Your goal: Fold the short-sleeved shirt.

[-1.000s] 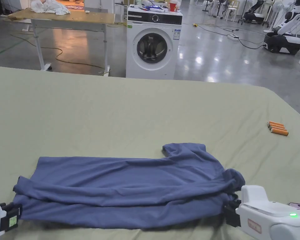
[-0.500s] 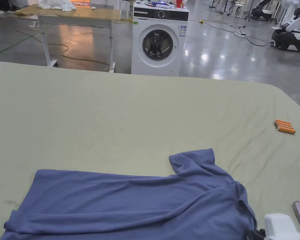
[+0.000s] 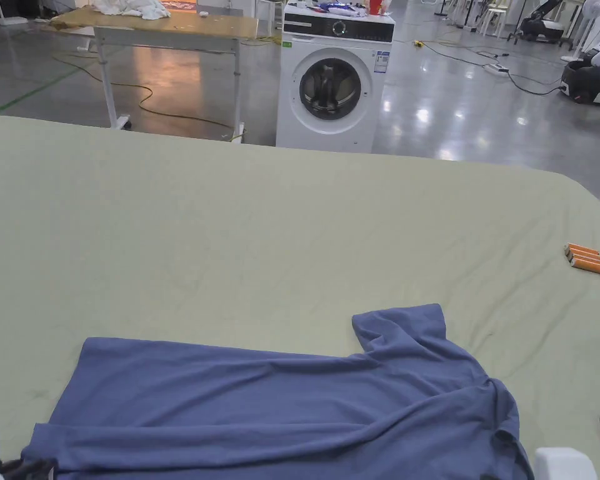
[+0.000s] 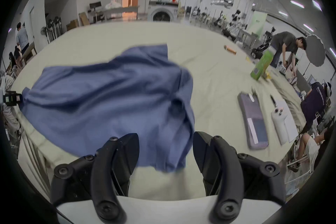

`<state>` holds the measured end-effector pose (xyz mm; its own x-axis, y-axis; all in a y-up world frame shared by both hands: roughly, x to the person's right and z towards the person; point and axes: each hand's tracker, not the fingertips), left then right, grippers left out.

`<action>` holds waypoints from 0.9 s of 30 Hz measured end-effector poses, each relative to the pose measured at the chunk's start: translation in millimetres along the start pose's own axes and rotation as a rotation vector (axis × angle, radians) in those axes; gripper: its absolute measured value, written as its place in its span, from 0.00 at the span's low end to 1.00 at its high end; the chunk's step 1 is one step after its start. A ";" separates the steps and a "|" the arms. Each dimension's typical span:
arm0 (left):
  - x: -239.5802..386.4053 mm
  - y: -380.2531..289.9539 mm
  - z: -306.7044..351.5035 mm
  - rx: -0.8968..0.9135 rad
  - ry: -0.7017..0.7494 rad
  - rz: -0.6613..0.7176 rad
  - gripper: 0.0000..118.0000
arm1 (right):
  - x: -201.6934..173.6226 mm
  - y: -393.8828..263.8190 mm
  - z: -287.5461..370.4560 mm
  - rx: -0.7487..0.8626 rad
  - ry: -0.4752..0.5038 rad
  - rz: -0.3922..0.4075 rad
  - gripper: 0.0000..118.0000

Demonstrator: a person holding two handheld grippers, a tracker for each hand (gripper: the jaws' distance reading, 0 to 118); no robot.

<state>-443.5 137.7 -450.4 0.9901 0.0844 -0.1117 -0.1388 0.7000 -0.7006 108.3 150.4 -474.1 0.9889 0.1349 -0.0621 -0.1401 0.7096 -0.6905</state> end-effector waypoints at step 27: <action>60.7 116.8 -24.5 0.362 0.049 -0.107 0.00 | -104.8 115.0 12.3 0.612 0.074 -0.081 0.00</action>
<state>-400.1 207.2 -556.3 0.9954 -0.0299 -0.0910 -0.0107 0.9092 -0.4163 -12.0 226.4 -538.0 0.9953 0.0315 -0.0913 -0.0458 0.9863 -0.1585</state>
